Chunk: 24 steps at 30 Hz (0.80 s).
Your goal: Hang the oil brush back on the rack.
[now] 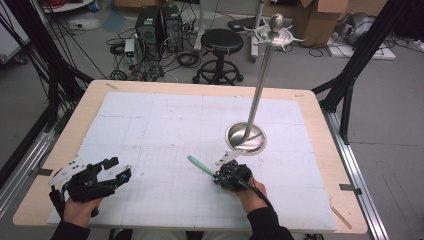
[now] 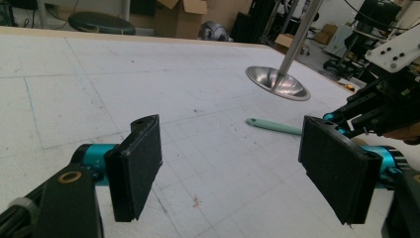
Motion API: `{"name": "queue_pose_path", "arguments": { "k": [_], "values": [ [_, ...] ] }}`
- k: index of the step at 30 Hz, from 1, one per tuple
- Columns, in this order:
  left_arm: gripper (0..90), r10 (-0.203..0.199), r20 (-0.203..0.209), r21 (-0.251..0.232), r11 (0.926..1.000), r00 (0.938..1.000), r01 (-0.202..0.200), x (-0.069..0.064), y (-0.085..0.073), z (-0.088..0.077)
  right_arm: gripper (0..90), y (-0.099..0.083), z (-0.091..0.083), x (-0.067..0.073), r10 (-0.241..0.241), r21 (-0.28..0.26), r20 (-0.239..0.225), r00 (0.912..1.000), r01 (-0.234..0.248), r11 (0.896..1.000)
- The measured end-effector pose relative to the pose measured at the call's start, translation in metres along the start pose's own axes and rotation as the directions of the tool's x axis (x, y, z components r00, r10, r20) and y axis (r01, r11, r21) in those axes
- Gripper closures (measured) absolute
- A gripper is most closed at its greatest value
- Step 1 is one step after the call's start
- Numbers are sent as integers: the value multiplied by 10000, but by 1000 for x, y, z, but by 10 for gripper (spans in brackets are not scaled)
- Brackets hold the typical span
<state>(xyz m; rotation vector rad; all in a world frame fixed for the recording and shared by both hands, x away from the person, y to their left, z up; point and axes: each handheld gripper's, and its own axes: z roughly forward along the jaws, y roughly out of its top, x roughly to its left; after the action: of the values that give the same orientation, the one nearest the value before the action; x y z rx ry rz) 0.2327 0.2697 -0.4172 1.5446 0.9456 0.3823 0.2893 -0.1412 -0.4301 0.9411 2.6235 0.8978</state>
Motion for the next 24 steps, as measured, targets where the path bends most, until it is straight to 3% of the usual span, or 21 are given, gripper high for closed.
{"name": "queue_pose_path", "arguments": {
  "k": [7, 14, 15, 16, 18, 20, 24],
  "values": [
    [254, 40, -3, 27, 10000, 10000, -40, 0, 0, 0, 825, -3, -9, 2, -16, -549, -144, 9999, 8, 9985],
    [259, -8, 232, 39, 10000, 9997, 7, -2, 1, 2, 824, -11, -23, 0, 444, -1520, -748, 9962, -554, 9868],
    [263, -28, 332, 69, 10000, 9994, 26, -3, 1, 2, 824, -12, -29, 1, 393, -1964, -1016, 9940, -588, 9788],
    [263, -71, 400, 77, 9999, 9992, 68, -4, 1, 3, 824, -12, -29, 1, 393, -1964, -1016, 9940, -588, 9788],
    [303, 49, 812, 129, 9999, 9967, -60, -9, 2, 6, 823, -13, -38, 4, 233, -2557, -1364, 9904, -580, 9650],
    [307, 98, 965, 133, 9999, 9953, -111, -11, 3, 7, 822, -13, -41, 6, 182, -2753, -1534, 9880, -604, 9595],
    [324, -60, 1673, -60, 10000, 9859, 71, -21, 8, 10, 822, -14, -53, 10, -211, -3673, -2316, 9726, -673, 9277]
  ]
}}
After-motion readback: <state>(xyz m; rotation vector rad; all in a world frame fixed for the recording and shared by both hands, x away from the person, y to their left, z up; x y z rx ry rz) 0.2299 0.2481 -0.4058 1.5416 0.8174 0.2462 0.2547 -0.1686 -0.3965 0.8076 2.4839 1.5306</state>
